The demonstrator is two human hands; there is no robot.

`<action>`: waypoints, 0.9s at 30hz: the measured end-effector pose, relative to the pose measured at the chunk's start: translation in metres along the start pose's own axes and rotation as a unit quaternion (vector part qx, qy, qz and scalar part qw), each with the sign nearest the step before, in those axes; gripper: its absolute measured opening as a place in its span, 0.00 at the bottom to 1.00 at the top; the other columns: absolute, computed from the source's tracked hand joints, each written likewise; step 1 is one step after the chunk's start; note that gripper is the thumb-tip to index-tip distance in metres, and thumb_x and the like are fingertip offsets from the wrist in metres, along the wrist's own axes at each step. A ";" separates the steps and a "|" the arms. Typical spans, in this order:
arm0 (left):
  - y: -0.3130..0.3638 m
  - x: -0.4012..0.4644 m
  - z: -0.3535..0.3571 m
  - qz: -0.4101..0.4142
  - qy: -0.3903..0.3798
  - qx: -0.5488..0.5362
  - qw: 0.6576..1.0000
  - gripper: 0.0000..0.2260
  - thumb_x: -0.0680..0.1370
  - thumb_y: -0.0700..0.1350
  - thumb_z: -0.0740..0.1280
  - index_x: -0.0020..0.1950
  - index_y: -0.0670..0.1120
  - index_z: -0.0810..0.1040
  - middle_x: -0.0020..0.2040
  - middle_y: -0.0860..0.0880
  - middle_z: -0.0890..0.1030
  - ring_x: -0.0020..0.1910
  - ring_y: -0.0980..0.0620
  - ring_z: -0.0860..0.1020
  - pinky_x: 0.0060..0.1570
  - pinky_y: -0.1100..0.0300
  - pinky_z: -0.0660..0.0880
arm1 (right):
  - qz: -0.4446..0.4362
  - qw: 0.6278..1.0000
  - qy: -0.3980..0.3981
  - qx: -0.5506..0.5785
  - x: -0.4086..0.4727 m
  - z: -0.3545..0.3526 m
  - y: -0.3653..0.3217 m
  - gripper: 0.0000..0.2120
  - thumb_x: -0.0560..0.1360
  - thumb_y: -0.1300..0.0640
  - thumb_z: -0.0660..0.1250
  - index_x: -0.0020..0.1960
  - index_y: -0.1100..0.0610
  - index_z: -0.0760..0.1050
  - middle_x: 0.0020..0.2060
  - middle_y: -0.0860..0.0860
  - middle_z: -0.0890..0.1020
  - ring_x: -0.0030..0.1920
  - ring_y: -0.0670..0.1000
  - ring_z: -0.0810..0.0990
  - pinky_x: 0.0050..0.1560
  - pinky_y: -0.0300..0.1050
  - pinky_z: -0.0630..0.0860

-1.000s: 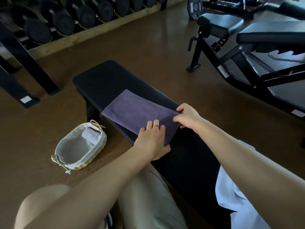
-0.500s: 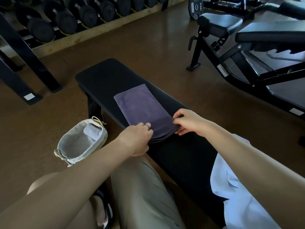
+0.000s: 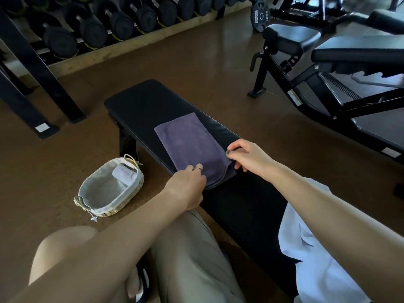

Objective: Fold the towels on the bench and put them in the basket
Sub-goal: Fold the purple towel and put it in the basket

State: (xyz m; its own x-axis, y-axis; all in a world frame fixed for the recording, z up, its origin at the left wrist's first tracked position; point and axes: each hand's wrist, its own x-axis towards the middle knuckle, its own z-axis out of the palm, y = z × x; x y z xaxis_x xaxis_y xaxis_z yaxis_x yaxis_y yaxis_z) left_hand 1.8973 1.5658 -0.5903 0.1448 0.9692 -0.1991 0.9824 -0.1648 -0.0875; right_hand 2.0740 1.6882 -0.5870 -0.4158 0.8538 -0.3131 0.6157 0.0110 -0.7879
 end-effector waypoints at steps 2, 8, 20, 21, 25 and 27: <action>-0.001 -0.002 0.000 0.006 0.012 0.012 1.000 0.16 0.83 0.47 0.64 0.70 0.46 0.76 0.72 0.42 0.70 0.61 0.47 0.76 0.50 0.57 0.76 | 0.014 0.996 -0.020 -0.088 -0.001 0.005 0.003 0.14 0.80 0.46 0.68 0.60 0.51 0.70 0.49 0.51 0.82 0.43 0.49 0.84 0.35 0.41 0.75; -0.010 -0.008 0.002 0.048 0.037 0.061 0.996 0.17 0.85 0.54 0.60 0.70 0.48 0.76 0.74 0.42 0.69 0.64 0.46 0.75 0.55 0.54 0.77 | 0.040 0.994 -0.002 -0.098 -0.002 0.014 0.013 0.12 0.79 0.55 0.72 0.59 0.55 0.73 0.37 0.53 0.86 0.28 0.45 0.80 0.29 0.39 0.73; -0.013 -0.008 0.008 0.079 0.011 0.103 0.991 0.16 0.84 0.52 0.62 0.69 0.50 0.79 0.73 0.45 0.72 0.66 0.47 0.73 0.58 0.54 0.72 | 0.043 0.981 0.009 -0.188 -0.002 0.026 -0.001 0.08 0.76 0.63 0.69 0.50 0.54 0.72 0.41 0.54 0.83 0.31 0.49 0.84 0.32 0.43 0.78; -0.013 -0.008 0.008 0.078 0.008 0.102 0.992 0.16 0.84 0.53 0.62 0.69 0.50 0.79 0.72 0.45 0.72 0.64 0.47 0.73 0.57 0.55 0.72 | 0.042 0.981 0.010 -0.188 -0.002 0.028 0.000 0.08 0.76 0.63 0.69 0.50 0.54 0.71 0.42 0.54 0.82 0.33 0.50 0.85 0.34 0.44 0.80; -0.012 -0.009 0.009 0.070 -0.001 0.110 0.991 0.17 0.84 0.53 0.63 0.70 0.48 0.78 0.71 0.45 0.72 0.64 0.47 0.72 0.57 0.54 0.72 | 0.054 0.987 0.012 -0.152 -0.002 0.029 0.007 0.10 0.76 0.62 0.70 0.51 0.54 0.69 0.44 0.55 0.82 0.34 0.51 0.84 0.33 0.44 0.79; -0.010 -0.008 0.009 0.062 -0.006 0.114 0.992 0.18 0.83 0.54 0.64 0.70 0.48 0.78 0.70 0.45 0.73 0.62 0.47 0.73 0.56 0.55 0.72 | 0.057 0.988 0.019 -0.141 -0.002 0.027 0.011 0.12 0.76 0.60 0.72 0.51 0.54 0.69 0.44 0.54 0.82 0.33 0.50 0.84 0.31 0.43 0.77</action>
State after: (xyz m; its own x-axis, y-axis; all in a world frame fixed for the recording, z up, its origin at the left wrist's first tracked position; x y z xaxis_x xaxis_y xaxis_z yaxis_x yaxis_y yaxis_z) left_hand 1.8857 1.5576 -0.5961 0.2600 0.9368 -0.2339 0.9048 -0.3210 -0.2800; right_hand 2.0633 1.6725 -0.6093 -0.3100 0.8770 -0.3671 0.8221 0.0533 -0.5668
